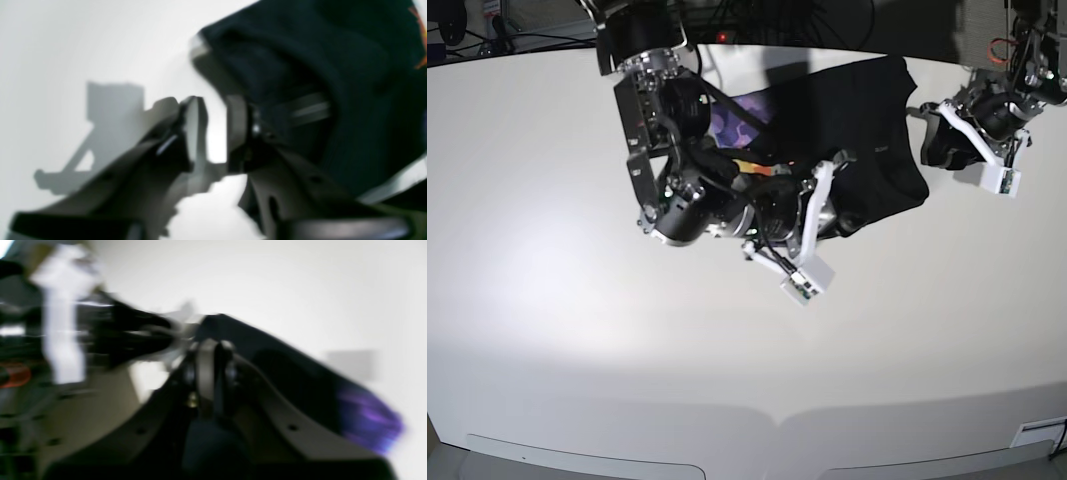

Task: Fold the T-shirt properly
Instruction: 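Flip the bundle over with both grippers, exposing the sun print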

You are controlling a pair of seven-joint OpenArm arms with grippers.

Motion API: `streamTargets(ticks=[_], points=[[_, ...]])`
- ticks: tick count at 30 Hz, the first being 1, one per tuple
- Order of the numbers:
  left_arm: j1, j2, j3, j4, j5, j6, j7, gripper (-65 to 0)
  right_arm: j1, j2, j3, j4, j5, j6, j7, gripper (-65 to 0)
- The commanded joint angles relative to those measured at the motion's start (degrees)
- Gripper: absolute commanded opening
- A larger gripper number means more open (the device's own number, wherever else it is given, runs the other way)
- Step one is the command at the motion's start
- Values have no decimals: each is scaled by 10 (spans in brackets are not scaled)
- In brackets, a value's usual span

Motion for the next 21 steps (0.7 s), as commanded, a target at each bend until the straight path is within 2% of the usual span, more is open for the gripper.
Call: streamTargets(ticks=[1,4,10,13,15,18,21], points=[[5,1,-4,25,-21,-5,-13,-560,13,4,0,10,-6,2,17,-650],[29,36,-3,63,-56,-10,-13,-650,14,31,0,9,-40,1,42,-650],[84,131,-3,74,-72,-70,-15,-650,19,70,0,-40,-86,-1,85,-650],[108,173,-3,74,-72,-117,-22,-650,31,73,0,-87,-121,-2,130,-650],[115,196,-3,73,-61,-122,-22,-650,46,73,0,-119,-132,-1,133,-650],[117,214,-3,60,-28,-122,-22,-650,70,73,0,-165,-151,-1,133,-650],[116,214,-3,20,-14,-122,-42,-650,82,73,0,-195,-151,-1,132,-650]])
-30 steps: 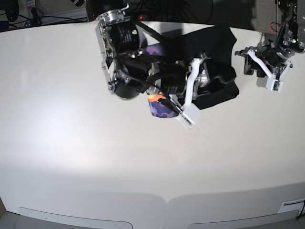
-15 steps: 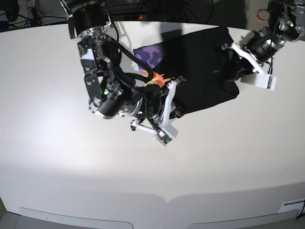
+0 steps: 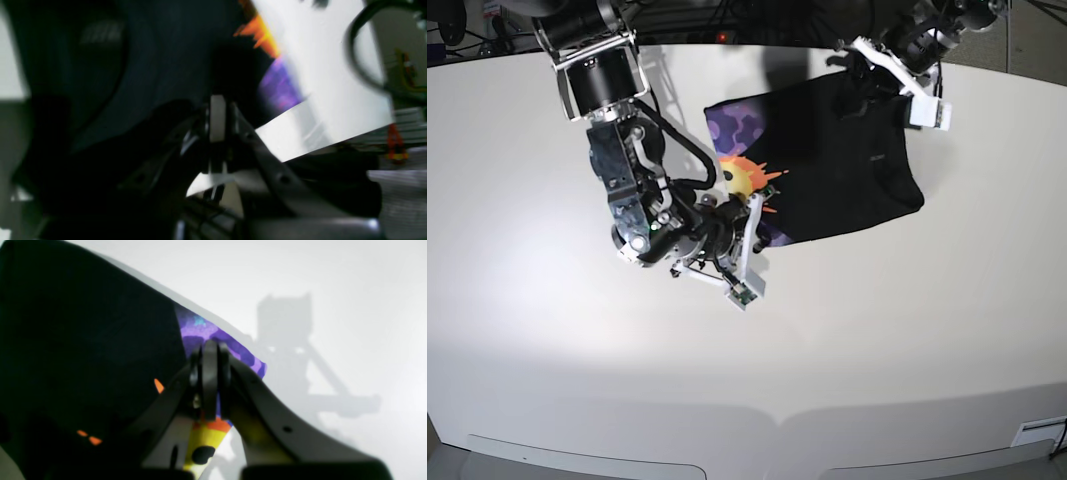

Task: Fold the T-shirt properly
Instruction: 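Flip the bundle over with both grippers, exposing the sun print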

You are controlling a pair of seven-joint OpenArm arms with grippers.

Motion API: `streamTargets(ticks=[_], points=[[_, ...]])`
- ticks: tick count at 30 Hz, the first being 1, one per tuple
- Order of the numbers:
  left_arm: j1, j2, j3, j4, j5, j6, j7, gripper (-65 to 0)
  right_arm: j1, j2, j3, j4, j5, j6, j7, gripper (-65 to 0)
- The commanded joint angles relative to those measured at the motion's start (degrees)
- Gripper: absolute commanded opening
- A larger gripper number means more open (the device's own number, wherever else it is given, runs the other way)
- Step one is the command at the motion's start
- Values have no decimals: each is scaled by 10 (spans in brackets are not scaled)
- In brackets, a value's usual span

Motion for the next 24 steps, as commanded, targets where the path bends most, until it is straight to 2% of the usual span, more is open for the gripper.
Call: streamTargets(ticks=[1,4,9,12,15,20,24], points=[[1,-1,-1,-9,-9,-5,-23,-650,14,-3,1,5,3,2,9,-650],[-15,-1,-1,-69,26,-5,-59,-650,12,0,1,6,3,2,-1,-650],[-82,-1,-2,-150,64,-3,-61,-650,12,14,1,6,4,2,-27,-650],[-135,-2,-2,-177,107,32,-60,-650,10,21,1,8,5,2,-58,-650],[-186,-2,-2,-197,167,66,-61,-650,-6,34,1,35,10,2,-65,-650],[-277,-9,-2,-255,209,71,-60,-650,-56,54,1,116,38,2,-75,-650],[-348,-9,-2,-318,229,71,-60,-650,-104,59,1,159,38,2,-79,-650]])
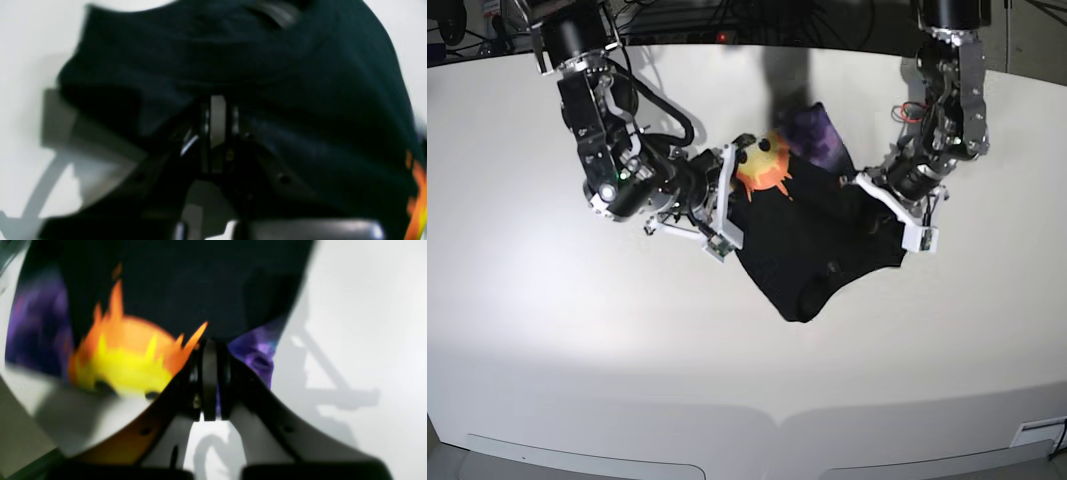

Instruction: Fold the T-shirt properly

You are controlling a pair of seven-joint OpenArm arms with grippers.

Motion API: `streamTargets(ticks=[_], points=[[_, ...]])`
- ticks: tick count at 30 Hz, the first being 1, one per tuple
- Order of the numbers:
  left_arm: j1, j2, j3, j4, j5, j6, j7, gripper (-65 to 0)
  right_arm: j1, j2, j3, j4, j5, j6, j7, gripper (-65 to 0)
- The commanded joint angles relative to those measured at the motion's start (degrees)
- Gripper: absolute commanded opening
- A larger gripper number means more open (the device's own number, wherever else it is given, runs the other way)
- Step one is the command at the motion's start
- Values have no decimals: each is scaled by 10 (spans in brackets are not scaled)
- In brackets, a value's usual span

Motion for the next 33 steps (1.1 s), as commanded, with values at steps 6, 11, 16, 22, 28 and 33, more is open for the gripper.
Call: streamTargets(ticks=[6,11,16,22,28,33], points=[[-72,-2,0,-37,21,12,27,-650,-49,0,0,19,54,3,24,-650],[-105,-2,0,-33,19,12,71,-650,-66,1,4,29,48,4,45,-650],[-89,-7,0,46,12,13,111,-650,-70,2,63,96,48,4,68,-650],[8,-40,-1,215,-37,13,111,-650,-91,10,198,152,95,3,61,-650],[149,-87,-1,333,-79,61,83,-650,-160,35,334,191,147,32,8,-650],[275,-115,-1,384,-131,73,50,-650,-235,35,439,231,190,40,-50,-650]])
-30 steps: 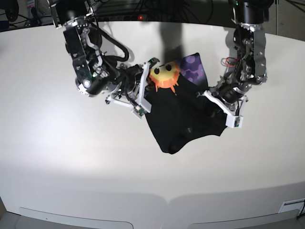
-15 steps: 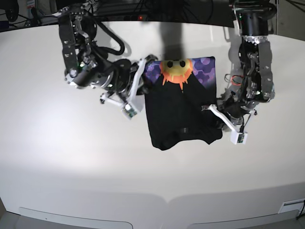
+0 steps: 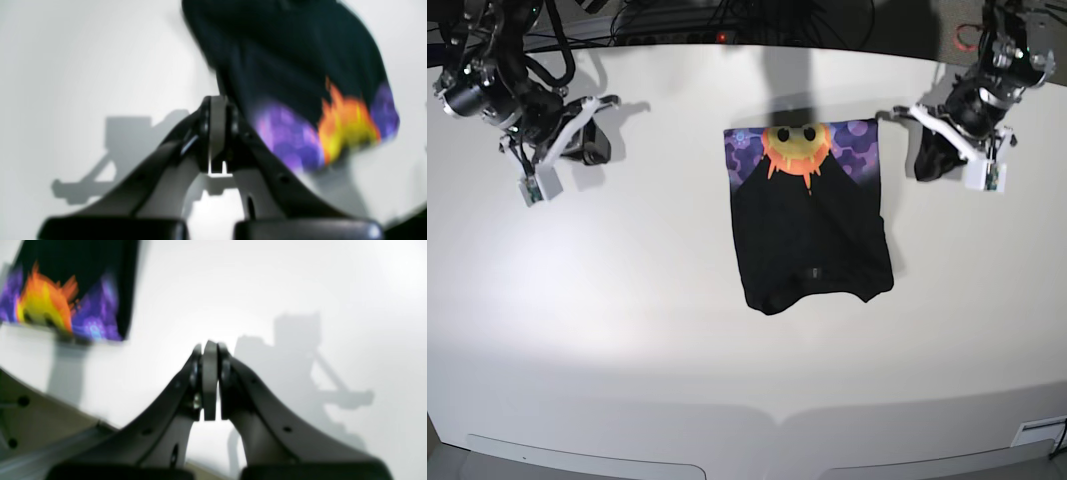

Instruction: Fold the T-shirt properly

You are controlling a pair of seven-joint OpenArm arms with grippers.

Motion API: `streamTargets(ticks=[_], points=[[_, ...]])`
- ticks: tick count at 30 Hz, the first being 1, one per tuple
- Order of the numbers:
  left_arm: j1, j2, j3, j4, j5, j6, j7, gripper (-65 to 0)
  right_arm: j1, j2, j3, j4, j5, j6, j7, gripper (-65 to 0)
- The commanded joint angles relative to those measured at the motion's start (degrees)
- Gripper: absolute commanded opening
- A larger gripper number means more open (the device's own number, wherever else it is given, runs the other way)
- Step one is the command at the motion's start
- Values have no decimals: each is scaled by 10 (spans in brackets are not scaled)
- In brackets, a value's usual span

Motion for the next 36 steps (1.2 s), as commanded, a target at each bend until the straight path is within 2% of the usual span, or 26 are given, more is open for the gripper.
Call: streamTargets(ticks=[1,5,8,13,19,23,26,29,33,36], points=[[22,-3,-2,14,-17,-5,-15,-650,-12,7,21,17,23,4,2,-650],[115,-2,-2,14,1,-6,-46,-650,-78,2,92,30,66,4,-31,-650],[180,-1,-2,14,29,-6,-58,-650,-138,-5,138,31,96,4,-34,-650],[276,-1,-2,9,68,-5,-95,-650,-234,-50,187,30,104,4,-22,-650],[313,-1,-2,-65,79,-6,-116,-650,-297,-115,188,11,51,4,19,-650],[285,-1,-2,-191,79,-6,-166,-650,-290,-131,186,-68,-7,4,50,-650],[242,0,-2,-309,79,-6,-196,-650,-272,-111,176,-167,-56,4,112,-650],[187,2,-1,-436,79,-8,-222,-650,-240,-68,154,-290,-113,4,164,-650],[107,2,-1,-603,110,-52,-263,-650,-181,2,86,-480,-189,4,229,-650],[48,2,-2,-709,109,-79,-275,-650,-127,52,13,-631,-231,4,298,-650]])
